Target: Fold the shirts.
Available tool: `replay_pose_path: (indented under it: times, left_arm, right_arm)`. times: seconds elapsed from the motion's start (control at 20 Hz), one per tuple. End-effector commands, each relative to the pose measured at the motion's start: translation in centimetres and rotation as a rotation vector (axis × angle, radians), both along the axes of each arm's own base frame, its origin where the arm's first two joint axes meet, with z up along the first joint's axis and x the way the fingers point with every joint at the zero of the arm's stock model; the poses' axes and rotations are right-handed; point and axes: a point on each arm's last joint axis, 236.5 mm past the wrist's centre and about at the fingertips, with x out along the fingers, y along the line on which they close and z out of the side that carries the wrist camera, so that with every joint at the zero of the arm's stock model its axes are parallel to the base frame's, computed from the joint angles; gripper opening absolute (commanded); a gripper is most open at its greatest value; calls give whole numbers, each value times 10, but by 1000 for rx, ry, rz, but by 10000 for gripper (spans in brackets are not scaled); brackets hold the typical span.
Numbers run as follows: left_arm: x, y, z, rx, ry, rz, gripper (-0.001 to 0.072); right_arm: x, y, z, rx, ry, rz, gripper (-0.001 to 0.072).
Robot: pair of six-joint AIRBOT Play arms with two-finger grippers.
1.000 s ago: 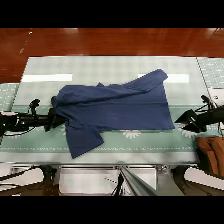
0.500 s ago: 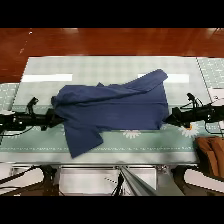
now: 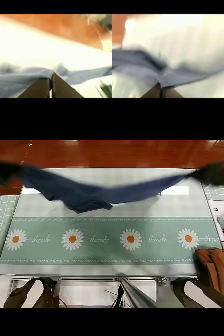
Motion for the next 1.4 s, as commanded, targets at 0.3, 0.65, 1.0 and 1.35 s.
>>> replay_pose_path:
  times: [0.3, 0.65, 1.0, 1.35]
  left_arm:
    - [-206, -27, 252, 442, -755, 440, 20]
    - [-208, 8, 169, 569, -310, 554, 18]
    - [-141, 34, -2, 408, 360, 313, 19]
    - [-27, 49, -113, 205, 551, 140, 19]
  right_arm:
    - [-160, -53, 309, -391, -853, -629, 19]
    - [-178, -46, 202, -504, -401, -513, 18]
    - [-140, -84, 39, -703, 272, -297, 18]
    - [1, -76, -91, -714, 427, -145, 19]
